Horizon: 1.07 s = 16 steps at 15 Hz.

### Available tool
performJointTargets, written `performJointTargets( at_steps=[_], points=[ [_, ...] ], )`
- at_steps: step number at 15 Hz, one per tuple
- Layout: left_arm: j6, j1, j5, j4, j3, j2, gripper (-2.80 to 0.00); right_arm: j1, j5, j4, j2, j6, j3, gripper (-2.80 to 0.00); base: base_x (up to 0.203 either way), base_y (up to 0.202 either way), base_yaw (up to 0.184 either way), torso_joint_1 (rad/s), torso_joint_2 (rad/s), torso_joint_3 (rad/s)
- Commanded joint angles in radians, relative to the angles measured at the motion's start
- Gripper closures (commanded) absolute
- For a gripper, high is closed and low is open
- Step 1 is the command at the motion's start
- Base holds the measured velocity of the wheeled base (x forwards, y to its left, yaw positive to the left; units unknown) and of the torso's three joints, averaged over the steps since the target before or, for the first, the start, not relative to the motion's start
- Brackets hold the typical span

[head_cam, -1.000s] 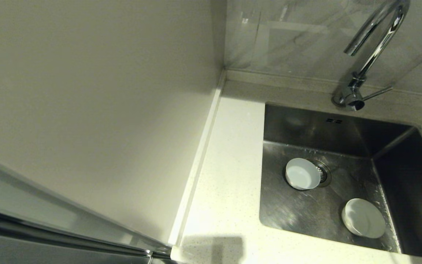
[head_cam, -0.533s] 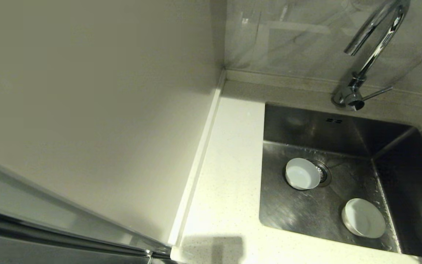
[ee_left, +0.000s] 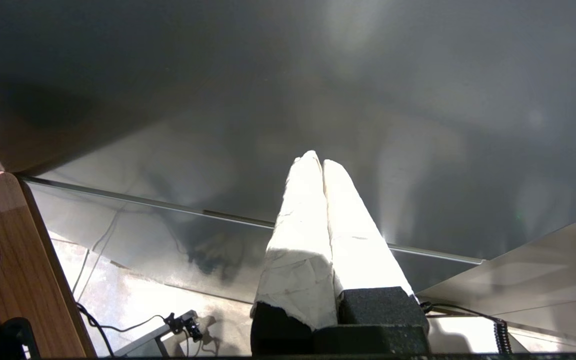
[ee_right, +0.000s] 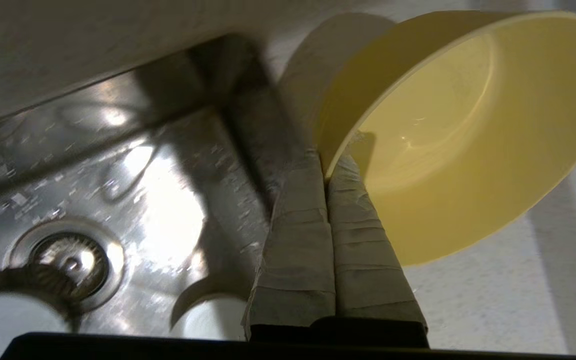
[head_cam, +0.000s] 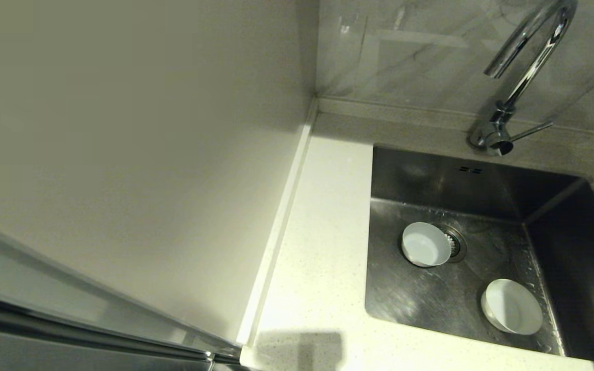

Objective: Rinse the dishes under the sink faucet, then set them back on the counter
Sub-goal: Put a bowl back to the table from the sink

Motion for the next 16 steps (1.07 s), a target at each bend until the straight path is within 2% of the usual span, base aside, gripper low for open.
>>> performJointTargets(
  at_steps=[1,16],
  points=[
    [0.0,0.0,0.0,-0.001,0.003,0.0,0.0,-0.012,-0.007,0.001,0.008,0.002,0.0,0.0,0.0,0.0,0.0,0.0,0.0,0.0],
    [0.0,0.0,0.0,-0.001,0.003,0.0,0.0,-0.04,-0.039,0.002,0.04,-0.006,0.031,0.0,0.0,0.0,0.0,0.0,0.0,0.0]
  ],
)
